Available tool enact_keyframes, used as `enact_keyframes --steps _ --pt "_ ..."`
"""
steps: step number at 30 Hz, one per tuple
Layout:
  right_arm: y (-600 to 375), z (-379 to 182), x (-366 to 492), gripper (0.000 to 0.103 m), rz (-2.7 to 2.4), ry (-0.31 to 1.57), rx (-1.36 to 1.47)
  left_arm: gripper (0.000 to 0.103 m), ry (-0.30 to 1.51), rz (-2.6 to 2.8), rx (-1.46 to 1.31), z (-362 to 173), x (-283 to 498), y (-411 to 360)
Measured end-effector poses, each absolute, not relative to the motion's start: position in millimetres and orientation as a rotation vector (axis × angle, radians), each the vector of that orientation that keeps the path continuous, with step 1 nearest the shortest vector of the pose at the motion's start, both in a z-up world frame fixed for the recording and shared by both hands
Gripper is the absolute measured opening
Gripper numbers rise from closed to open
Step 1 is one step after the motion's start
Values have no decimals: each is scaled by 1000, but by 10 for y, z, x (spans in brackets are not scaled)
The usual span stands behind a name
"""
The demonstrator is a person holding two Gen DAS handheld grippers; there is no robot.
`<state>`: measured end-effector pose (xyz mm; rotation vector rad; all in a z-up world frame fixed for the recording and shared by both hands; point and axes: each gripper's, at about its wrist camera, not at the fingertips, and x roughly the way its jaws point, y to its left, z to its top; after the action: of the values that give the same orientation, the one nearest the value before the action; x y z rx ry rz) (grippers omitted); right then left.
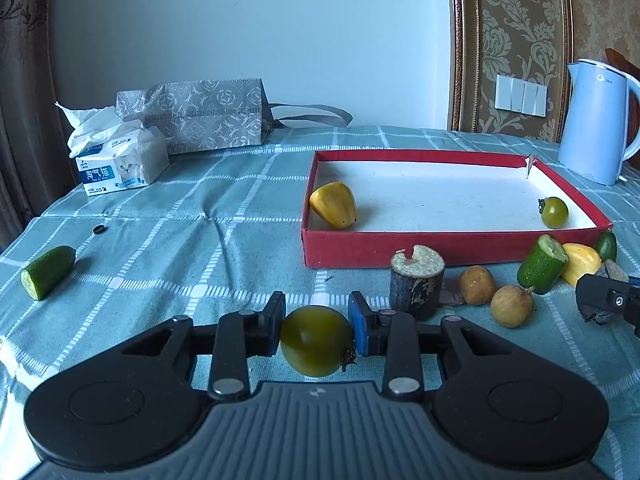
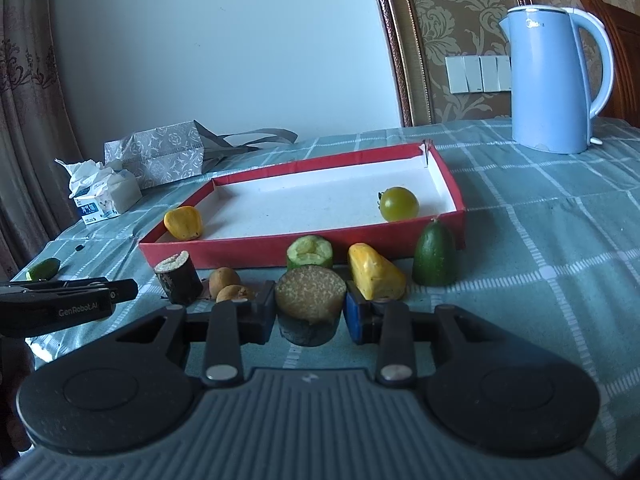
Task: Organize fruits
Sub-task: 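Release black cylinder in tray with right tool while left holds tomato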
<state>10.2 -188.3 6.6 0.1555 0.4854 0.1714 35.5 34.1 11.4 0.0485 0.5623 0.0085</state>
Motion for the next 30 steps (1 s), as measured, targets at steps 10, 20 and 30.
enact_keyframes --steps 10,20,30 --pt "-1871 49 113 33 165 494 146 33 560 5 42 42 382 349" --pt "-1877 48 120 33 162 498 147 33 564 7 13 37 393 398" --pt "-1819 200 104 33 172 459 124 33 552 18 12 50 373 399"
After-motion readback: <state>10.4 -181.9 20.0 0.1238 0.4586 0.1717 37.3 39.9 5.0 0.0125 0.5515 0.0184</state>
